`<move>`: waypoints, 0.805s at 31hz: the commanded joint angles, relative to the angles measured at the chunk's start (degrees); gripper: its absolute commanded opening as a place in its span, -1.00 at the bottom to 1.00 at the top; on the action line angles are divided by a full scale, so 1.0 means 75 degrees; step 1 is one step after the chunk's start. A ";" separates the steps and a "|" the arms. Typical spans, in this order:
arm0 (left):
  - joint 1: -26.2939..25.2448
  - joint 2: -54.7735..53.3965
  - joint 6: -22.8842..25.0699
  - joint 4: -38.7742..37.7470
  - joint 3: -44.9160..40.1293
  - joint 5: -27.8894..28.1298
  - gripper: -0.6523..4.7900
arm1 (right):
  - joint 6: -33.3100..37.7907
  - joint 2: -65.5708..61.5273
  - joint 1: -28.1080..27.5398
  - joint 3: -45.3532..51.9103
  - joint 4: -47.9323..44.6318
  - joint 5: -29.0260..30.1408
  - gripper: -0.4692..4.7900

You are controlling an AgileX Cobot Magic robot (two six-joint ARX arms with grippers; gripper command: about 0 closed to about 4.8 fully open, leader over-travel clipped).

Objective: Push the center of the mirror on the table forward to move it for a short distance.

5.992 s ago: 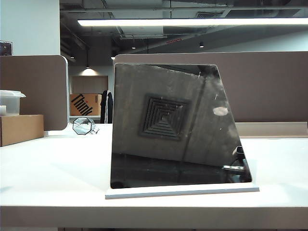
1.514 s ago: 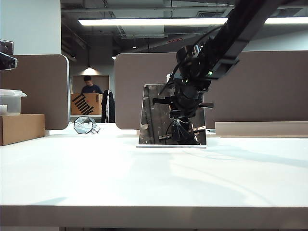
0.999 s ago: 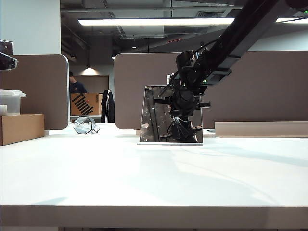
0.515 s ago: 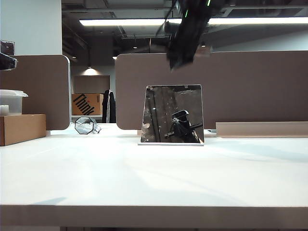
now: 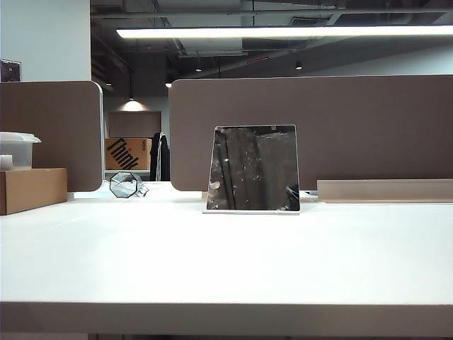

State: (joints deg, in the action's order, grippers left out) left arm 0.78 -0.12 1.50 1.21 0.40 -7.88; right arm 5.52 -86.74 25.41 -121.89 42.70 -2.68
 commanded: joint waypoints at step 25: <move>-0.0804 -0.0006 0.0003 0.0073 -0.0003 0.0015 -0.78 | -0.0679 0.7892 -0.0003 0.5808 0.0560 -0.0076 -0.84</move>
State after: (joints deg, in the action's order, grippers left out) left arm -5.19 -0.10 1.50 1.21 0.43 -7.51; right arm 0.36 -29.12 25.41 -81.65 52.42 -3.42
